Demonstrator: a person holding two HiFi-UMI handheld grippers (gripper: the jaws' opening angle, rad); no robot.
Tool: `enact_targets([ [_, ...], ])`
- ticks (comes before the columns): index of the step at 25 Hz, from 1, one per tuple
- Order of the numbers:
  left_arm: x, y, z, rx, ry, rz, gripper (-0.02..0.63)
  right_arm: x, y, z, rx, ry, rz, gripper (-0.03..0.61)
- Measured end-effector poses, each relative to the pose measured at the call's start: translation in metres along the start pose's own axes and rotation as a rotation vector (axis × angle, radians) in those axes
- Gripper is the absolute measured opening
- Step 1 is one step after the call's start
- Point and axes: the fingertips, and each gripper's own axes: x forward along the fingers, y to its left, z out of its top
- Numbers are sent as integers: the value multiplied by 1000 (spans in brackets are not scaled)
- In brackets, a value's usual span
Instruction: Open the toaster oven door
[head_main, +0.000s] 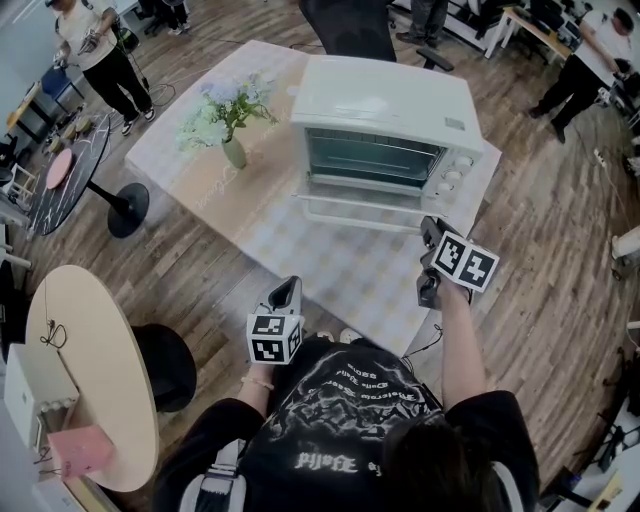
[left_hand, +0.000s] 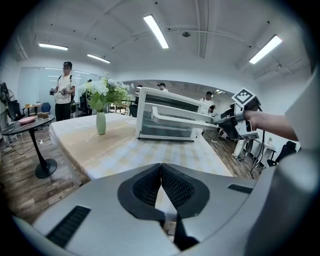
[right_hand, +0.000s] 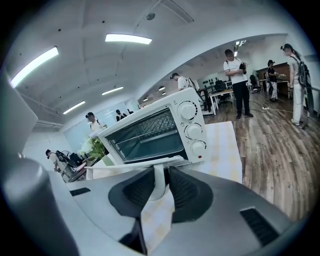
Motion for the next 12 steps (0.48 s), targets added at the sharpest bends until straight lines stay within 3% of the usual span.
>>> enact_targets([
  [12,6,0,2,-9,-5,12,20,-5,-8,-36,-59,-12,-20,97],
])
